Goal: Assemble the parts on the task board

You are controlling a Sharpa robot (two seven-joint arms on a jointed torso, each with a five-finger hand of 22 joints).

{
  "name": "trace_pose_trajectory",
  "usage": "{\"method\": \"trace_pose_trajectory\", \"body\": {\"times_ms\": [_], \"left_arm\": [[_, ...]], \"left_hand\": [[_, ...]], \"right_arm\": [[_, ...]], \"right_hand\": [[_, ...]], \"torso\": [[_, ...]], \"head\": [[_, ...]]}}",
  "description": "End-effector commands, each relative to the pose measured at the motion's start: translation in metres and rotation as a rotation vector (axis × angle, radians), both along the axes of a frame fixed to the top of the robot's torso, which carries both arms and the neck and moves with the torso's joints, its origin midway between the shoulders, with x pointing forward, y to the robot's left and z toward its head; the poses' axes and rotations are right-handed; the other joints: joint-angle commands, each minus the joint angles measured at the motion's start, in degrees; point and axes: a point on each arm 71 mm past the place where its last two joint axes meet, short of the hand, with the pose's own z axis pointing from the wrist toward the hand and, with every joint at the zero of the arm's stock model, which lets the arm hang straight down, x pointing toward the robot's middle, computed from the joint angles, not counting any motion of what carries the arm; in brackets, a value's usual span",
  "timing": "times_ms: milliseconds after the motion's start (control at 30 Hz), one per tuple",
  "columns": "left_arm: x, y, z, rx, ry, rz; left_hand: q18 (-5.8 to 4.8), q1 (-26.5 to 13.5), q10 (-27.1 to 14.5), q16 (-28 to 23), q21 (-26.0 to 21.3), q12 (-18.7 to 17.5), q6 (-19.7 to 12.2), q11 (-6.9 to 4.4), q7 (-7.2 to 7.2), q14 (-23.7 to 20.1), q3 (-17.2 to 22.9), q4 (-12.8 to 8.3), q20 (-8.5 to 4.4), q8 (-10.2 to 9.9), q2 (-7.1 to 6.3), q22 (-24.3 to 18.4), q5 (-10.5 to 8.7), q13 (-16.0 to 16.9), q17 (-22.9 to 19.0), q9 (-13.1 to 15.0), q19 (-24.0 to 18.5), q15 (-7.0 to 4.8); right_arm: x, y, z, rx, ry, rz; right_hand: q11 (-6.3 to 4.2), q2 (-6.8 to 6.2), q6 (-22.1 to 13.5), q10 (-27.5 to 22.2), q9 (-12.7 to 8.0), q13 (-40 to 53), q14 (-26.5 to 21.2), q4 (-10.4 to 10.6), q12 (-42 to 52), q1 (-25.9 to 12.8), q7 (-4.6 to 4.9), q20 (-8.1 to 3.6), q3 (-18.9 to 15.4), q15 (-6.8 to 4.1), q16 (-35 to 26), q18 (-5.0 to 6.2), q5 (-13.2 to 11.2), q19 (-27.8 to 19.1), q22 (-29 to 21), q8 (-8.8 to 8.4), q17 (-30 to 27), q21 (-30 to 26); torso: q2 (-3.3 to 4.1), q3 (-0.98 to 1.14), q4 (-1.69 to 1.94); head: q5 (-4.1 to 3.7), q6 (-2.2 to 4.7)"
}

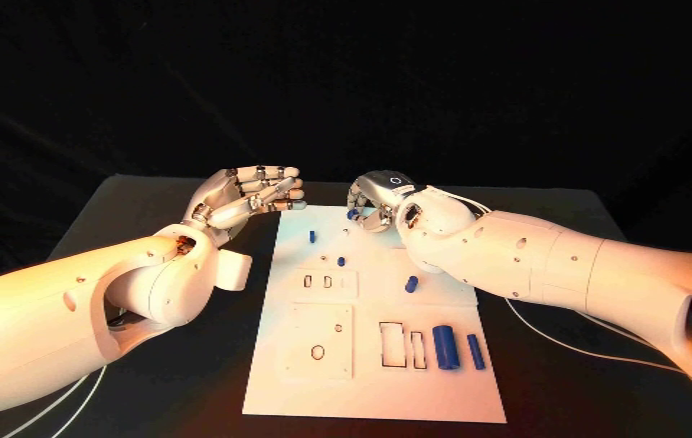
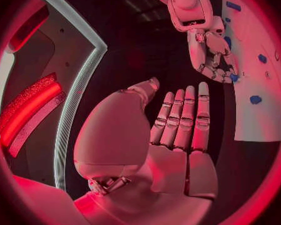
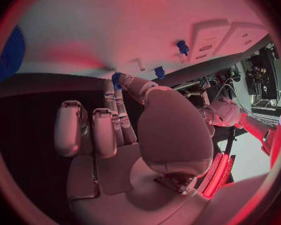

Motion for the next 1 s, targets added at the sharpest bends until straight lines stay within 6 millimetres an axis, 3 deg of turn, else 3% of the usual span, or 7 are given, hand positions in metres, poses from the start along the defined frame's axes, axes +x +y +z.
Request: {"method": "trace_pose_trajectory", "body": {"times_ms": [33,367,433,567,833,867,1000], "left_arm": [[0.0000,-0.0017,0.0018,-0.012,-0.002,-0.016],[0.0002,-0.0013,0.0016,-0.011,-0.001,-0.016],[0.0002,-0.0013,0.0016,-0.011,-0.001,-0.016],[0.0002,-0.0012,0.0016,-0.011,-0.001,-0.015],[0.0004,-0.0003,0.0015,-0.011,0.001,-0.013],[0.0004,-0.0002,0.0015,-0.011,0.002,-0.013],[0.0006,0.0007,0.0014,-0.011,0.002,-0.011]], "left_hand": [[0.72,0.4,-0.3,-0.2,0.2,-0.4,-0.4,0.31,1.19,-0.3,0.0,-0.2,0.11,0.1,0.03,0.1,-0.30,-0.1,0.1,0.0,0.4,-0.04],[0.72,0.4,-0.3,-0.2,0.2,-0.4,-0.4,0.31,1.19,-0.3,0.0,-0.2,0.11,0.1,0.03,0.1,-0.30,-0.1,0.1,0.0,0.4,-0.04],[0.72,0.4,-0.3,-0.2,0.2,-0.4,-0.4,0.31,1.19,-0.3,0.0,-0.2,0.11,0.1,0.03,0.1,-0.30,-0.1,0.1,0.0,0.4,-0.04],[0.71,0.4,-0.3,-0.2,0.3,-0.4,-0.5,0.35,1.24,-0.4,0.1,-0.3,0.11,0.1,0.09,0.1,-0.31,-0.1,0.2,0.1,0.4,-0.01],[0.71,0.4,-0.3,-0.2,0.3,-0.4,-0.5,0.35,1.24,-0.4,0.1,-0.3,0.11,0.1,0.09,0.1,-0.31,-0.1,0.2,0.1,0.4,-0.01],[0.71,0.4,-0.3,-0.2,0.3,-0.4,-0.5,0.35,1.24,-0.4,0.1,-0.3,0.11,0.1,0.09,0.1,-0.31,-0.1,0.2,0.1,0.4,-0.01],[0.71,0.4,-0.3,-0.2,0.3,-0.4,-0.5,0.35,1.24,-0.4,0.1,-0.3,0.11,0.1,0.09,0.1,-0.31,-0.1,0.2,0.1,0.4,-0.01]], "right_arm": [[-0.0005,-0.0003,-0.0021,-0.016,0.015,0.007],[-0.0006,-0.0006,-0.0014,-0.009,0.008,0.006],[-0.0005,-0.0005,-0.0013,-0.007,0.007,0.006],[-0.0001,-0.0003,-0.0013,-0.006,0.010,0.006],[0.0001,-0.0031,-0.0017,-0.007,0.016,0.003],[0.0000,-0.0038,-0.0016,-0.007,0.016,0.003],[-0.0005,-0.0074,-0.0014,-0.001,0.016,-0.001]], "right_hand": [[0.04,-0.03,-0.4,-0.3,0.1,0.1,3.4,0.1,0.0,-0.6,0.05,-0.01,-0.1,0.08,0.2,-0.43,0.0,-0.5,-0.1,-0.23,1.3,-0.2],[0.20,-0.36,-0.9,-0.7,0.2,0.1,3.4,0.2,-0.3,-0.9,0.20,0.11,-0.1,0.21,0.3,-0.37,0.0,-0.7,-0.3,-0.45,1.4,-0.4],[1.27,-1.64,-3.8,-3.9,-0.1,-0.5,3.2,0.7,-1.2,-1.9,1.31,0.74,0.0,1.14,0.1,-0.09,0.1,-1.7,-1.7,-2.21,0.9,-1.5],[2.39,-3.41,-8.7,-9.8,-0.8,-2.0,2.3,1.3,-1.1,-2.7,2.05,1.86,-1.5,2.08,-1.7,0.95,0.0,-4.5,-6.2,-5.41,-2.2,-5.0],[2.42,-3.21,-10.0,-11.6,-1.0,-2.6,1.9,1.5,-0.8,-2.0,1.93,1.97,-3.7,2.10,-2.6,1.44,0.0,-5.7,-8.5,-6.38,-3.7,-6.9],[2.39,-2.98,-9.8,-11.5,-0.9,-2.7,1.9,1.6,-0.6,-1.7,1.88,1.98,-4.5,1.96,-2.6,1.42,-2.2,-5.6,-8.5,-6.38,-3.8,-7.1],[2.35,-2.81,-9.5,-11.4,-0.9,-2.7,1.9,1.7,-0.4,-1.5,1.91,1.92,-4.8,2.03,-2.5,1.40,-2.4,-5.5,-8.3,-6.32,-3.7,-7.0]], "torso": [[0.05,0.01,0.05],[0.09,0.00,0.02],[0.08,-0.01,0.01],[0.07,-0.02,0.01],[0.11,0.00,-0.04],[0.10,0.00,-0.03],[0.08,0.00,-0.07]], "head": [[-0.02,-0.03],[0.05,0.00],[0.07,0.02],[0.07,0.01],[0.17,-0.08],[0.18,-0.10],[0.17,-0.13]]}}
